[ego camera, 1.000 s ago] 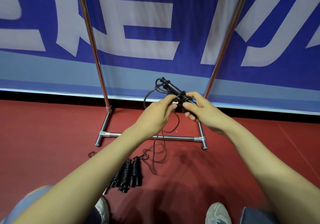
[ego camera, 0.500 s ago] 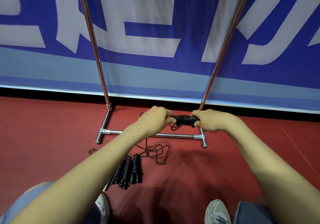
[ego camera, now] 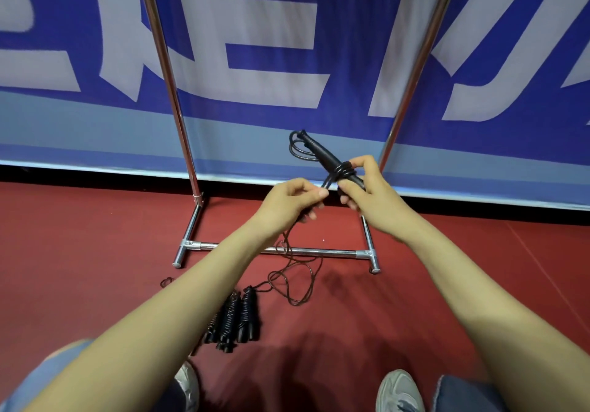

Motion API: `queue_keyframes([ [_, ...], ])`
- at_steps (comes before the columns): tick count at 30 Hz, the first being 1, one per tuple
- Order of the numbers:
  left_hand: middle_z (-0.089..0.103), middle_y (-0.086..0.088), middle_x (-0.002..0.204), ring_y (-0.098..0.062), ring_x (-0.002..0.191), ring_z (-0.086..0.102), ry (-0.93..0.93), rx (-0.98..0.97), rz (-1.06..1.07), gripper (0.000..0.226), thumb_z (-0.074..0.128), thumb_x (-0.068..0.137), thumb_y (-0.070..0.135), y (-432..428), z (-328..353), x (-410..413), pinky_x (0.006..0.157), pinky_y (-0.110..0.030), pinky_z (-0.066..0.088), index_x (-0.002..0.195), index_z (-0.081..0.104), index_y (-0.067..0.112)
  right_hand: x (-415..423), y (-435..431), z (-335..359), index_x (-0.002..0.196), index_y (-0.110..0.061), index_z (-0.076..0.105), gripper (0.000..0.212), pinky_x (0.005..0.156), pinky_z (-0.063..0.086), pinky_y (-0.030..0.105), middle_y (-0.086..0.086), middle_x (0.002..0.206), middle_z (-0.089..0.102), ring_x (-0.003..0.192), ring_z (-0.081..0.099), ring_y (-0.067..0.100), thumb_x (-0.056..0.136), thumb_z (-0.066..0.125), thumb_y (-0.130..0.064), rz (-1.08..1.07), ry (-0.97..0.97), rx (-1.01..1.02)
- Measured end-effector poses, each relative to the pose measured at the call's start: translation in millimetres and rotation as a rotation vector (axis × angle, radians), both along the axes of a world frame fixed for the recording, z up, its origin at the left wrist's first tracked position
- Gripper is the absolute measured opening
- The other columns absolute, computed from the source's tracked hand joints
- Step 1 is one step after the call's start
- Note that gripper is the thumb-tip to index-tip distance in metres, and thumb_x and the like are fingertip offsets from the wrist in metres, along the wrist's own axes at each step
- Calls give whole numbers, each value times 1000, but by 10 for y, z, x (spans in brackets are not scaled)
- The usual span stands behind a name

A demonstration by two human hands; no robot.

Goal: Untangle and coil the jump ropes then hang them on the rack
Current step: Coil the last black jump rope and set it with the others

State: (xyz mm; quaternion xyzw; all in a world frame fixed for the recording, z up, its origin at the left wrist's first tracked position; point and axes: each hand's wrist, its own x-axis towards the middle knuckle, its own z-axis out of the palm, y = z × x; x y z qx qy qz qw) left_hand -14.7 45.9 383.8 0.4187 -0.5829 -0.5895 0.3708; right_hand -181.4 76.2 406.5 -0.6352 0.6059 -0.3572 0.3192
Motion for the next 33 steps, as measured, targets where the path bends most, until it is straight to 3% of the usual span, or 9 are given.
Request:
queue_keyframes([
  [3, 62, 3, 71, -7, 52, 49, 50, -151, 27, 13, 59, 94, 14, -7, 67, 45, 59, -18, 42, 102, 64, 23, 27, 12, 42, 102, -23, 36, 13, 53, 37, 18, 2, 74, 57, 56, 45, 8, 101, 48, -18, 44, -273, 38],
  [7, 49, 2, 57, -6, 50, 42, 6, -245, 53, 23, 50, 99, 21, 84, 18, -28, 53, -16, 35, 117, 62, 28, 63, 15, 68, 96, -22, 34, 15, 53, 31, 22, 4, 69, 54, 52, 42, 10, 101, 46, -13, 64, -479, 106],
  [11, 50, 13, 48, -10, 50, 39, -24, -224, 63, 23, 44, 102, 22, 130, -42, -71, 53, -18, 35, 100, 66, 14, 84, 21, 52, 104, -20, 34, 14, 54, 30, 24, 8, 73, 52, 52, 41, 10, 102, 45, -13, 34, -479, 151],
  [13, 50, 14, 49, -17, 54, 38, -78, -263, 39, 23, 45, 102, 24, 146, -51, -66, 54, -24, 34, 92, 65, 23, 72, 28, 42, 115, -19, 35, 18, 56, 30, 26, 8, 75, 51, 54, 41, 11, 102, 45, -13, 50, -497, 193],
  [16, 53, 5, 62, -21, 59, 36, -89, -282, 2, 21, 47, 101, 26, 146, -71, -54, 58, -30, 32, 95, 66, 35, 60, 39, 40, 120, -13, 38, 19, 53, 30, 23, 6, 73, 48, 55, 41, 10, 102, 44, -13, 93, -548, 232],
  [20, 54, 4, 69, -16, 54, 33, -7, -235, -28, 22, 48, 100, 18, 121, -47, -39, 52, -25, 27, 94, 67, 25, 71, 21, 30, 112, -11, 43, 18, 51, 29, 22, 8, 75, 47, 54, 40, 10, 102, 43, -27, 104, -586, 243],
  [25, 46, -1, 66, -10, 51, 25, 31, -147, -191, 34, 48, 100, 12, 129, -38, 18, 48, -20, 21, 132, 58, 16, 75, 32, 61, 97, -14, 46, 37, 48, 27, 23, 2, 64, 47, 50, 38, 12, 97, 44, -50, 32, -530, 228],
  [28, 47, -1, 63, -10, 51, 26, 91, -75, -229, 36, 51, 98, 9, 112, -36, 28, 47, -17, 24, 133, 57, 14, 70, 9, 50, 98, -10, 46, 36, 44, 27, 22, 4, 62, 47, 48, 38, 12, 99, 43, -46, 16, -502, 225],
  [33, 54, 2, 66, -9, 49, 28, 89, -70, -170, 33, 53, 97, 8, 45, -34, 48, 48, -18, 25, 129, 60, 11, 54, -42, 43, 109, -6, 44, 28, 43, 25, 24, 10, 65, 47, 47, 38, 14, 103, 37, -33, 66, -638, 281],
])
